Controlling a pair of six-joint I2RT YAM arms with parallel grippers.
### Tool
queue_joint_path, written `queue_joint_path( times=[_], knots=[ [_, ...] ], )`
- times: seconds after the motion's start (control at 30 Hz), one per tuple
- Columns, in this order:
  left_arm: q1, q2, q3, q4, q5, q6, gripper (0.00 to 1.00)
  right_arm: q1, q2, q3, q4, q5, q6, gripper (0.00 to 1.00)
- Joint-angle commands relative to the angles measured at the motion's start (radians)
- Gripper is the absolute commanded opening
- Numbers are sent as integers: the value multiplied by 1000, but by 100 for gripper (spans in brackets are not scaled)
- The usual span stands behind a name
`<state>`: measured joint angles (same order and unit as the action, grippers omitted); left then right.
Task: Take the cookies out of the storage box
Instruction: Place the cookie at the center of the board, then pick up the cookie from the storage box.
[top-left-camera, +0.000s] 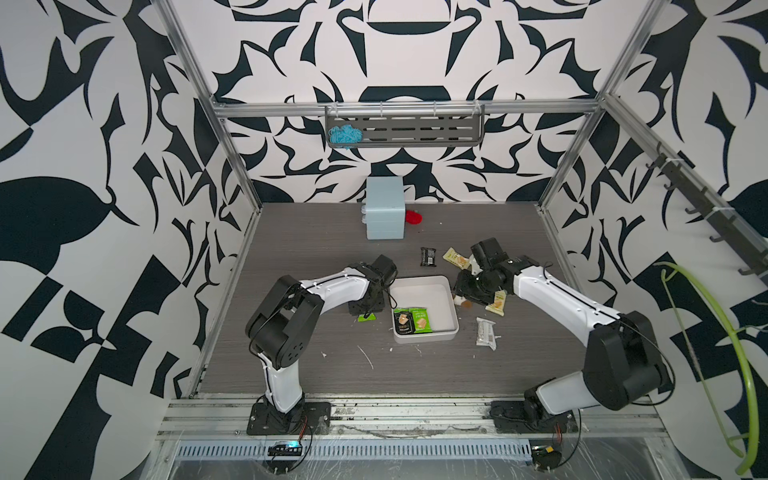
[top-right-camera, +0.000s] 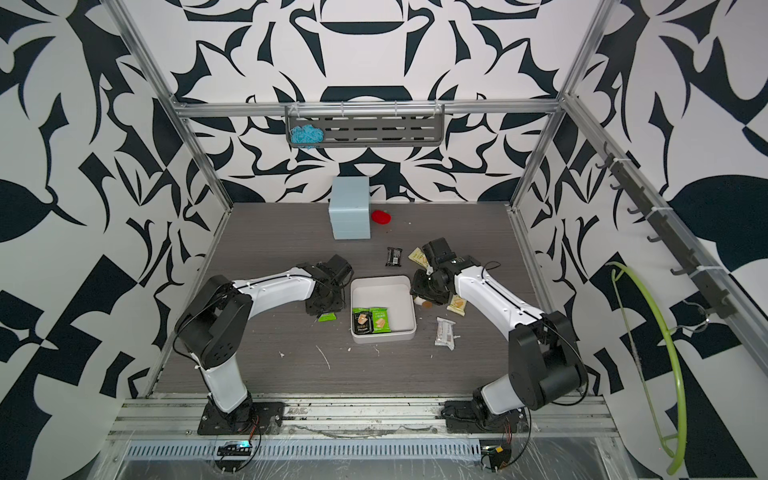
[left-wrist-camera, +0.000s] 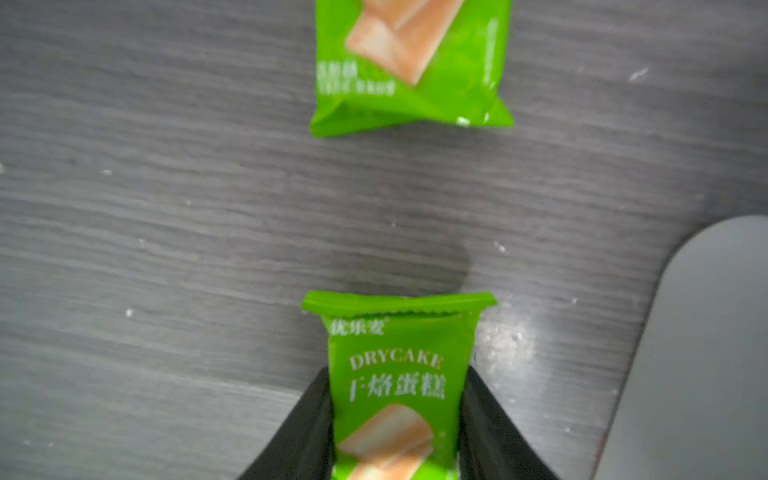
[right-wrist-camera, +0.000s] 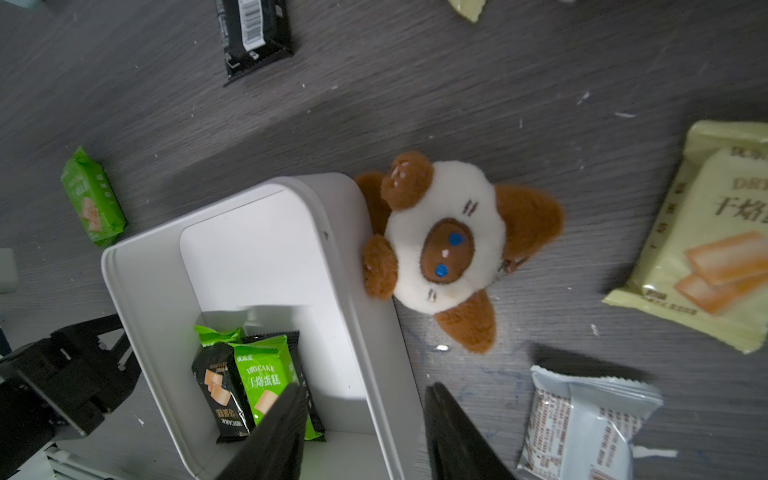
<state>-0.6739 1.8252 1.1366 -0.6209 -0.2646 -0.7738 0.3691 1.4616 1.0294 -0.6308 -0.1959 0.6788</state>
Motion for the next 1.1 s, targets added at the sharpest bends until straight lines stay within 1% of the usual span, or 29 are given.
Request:
queue_joint_path(
  times=[0.0, 0.07, 0.17, 0.23, 0.43, 0.57, 0.73, 0.93, 1.07],
  knots=[
    [5, 31, 23, -2, 14, 22, 51, 5, -43, 0, -24, 35, -1, 52],
    [5, 35, 28, -2, 15, 20, 53, 5, -46, 0, -32, 38, -6, 52],
    [5, 35, 37, -20, 13, 12, 65, 5, -51, 4, -39, 40, -18, 52],
    [5, 20, 50, -45, 2, -1, 70, 5, -53, 9, -47, 43, -31, 52],
    [-6, -66, 98, -129, -15, -44, 73, 6, -75, 2, -64, 44, -63, 53],
    [-79, -107, 171, -190, -68, -90, 74, 5, -98, -14, -66, 44, -83, 53],
    [-194, -96, 276, -242, -115, -182, 74, 5, -122, -32, -71, 37, -104, 55],
    [-340, -9, 384, -271, -148, -307, 74, 4, -157, -61, -70, 39, -123, 56],
    [-408, 69, 436, -281, -121, -397, 74, -6, -185, -74, -70, 45, -135, 56]
  ],
)
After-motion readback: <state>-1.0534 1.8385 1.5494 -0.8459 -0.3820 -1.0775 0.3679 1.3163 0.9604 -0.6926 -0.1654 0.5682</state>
